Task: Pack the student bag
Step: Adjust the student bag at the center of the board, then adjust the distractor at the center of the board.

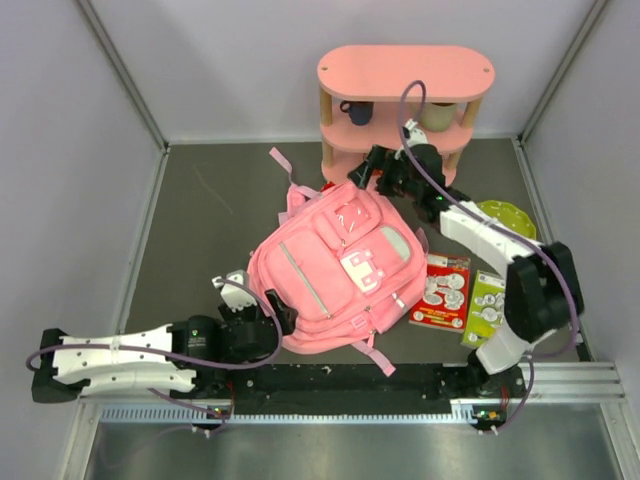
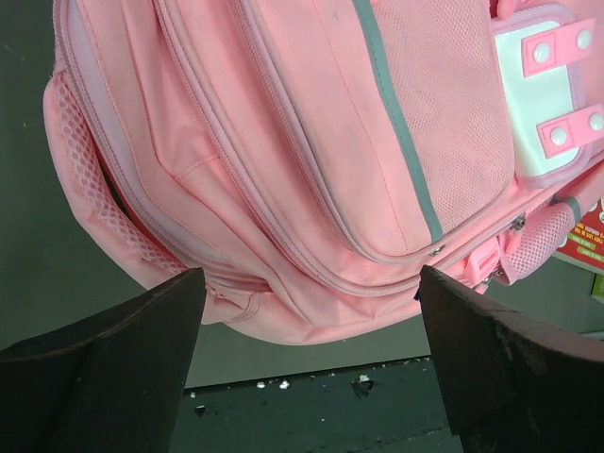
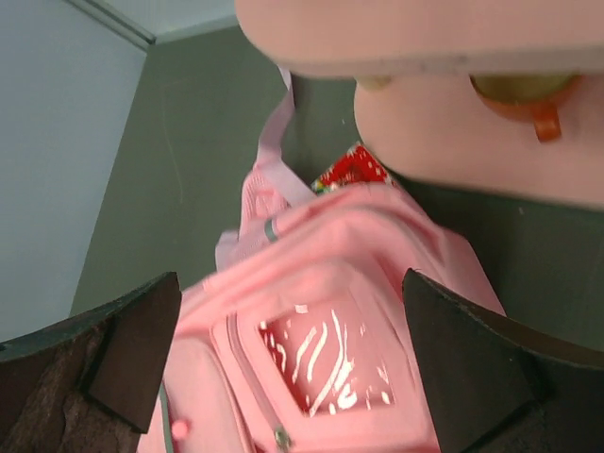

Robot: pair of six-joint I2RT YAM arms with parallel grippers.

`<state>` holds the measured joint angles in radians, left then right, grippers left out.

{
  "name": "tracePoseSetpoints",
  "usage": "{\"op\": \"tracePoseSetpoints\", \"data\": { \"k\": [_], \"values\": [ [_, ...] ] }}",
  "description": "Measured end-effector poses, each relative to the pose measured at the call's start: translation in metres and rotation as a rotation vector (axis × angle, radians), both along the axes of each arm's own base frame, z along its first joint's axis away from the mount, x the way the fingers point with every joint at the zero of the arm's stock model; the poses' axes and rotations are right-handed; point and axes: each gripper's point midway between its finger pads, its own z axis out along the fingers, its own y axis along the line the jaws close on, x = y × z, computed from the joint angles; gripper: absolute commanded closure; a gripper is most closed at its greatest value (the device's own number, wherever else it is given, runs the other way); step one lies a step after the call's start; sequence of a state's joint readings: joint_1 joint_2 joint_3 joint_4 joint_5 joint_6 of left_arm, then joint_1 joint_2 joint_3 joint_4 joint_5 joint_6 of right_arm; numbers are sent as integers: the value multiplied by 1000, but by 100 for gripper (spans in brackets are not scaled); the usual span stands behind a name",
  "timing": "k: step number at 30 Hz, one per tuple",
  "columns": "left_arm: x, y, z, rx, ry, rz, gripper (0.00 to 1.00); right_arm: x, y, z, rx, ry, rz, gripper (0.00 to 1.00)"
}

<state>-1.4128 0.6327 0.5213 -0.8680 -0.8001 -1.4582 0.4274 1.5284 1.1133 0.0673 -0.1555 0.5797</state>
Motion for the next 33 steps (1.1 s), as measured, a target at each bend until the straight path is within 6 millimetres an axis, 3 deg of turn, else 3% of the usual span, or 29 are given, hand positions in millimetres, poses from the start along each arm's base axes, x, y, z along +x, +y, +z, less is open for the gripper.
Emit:
{"op": "tracePoseSetpoints", "data": {
  "k": [7, 14, 24, 33],
  "values": [
    [2, 0, 6, 21, -27, -20, 1, 68, 53, -17, -1, -43, -14, 1],
    [3, 3, 17, -29, -47, -23, 2, 110, 86, -49, -72, -106, -70, 1],
    [3, 10, 30, -103, -69, -17, 2, 139, 109, -47, -96, -205, -158, 1],
    [3, 10, 26, -75, -66, -19, 2, 144, 109, -48, -116, -229, -171, 1]
  ]
}}
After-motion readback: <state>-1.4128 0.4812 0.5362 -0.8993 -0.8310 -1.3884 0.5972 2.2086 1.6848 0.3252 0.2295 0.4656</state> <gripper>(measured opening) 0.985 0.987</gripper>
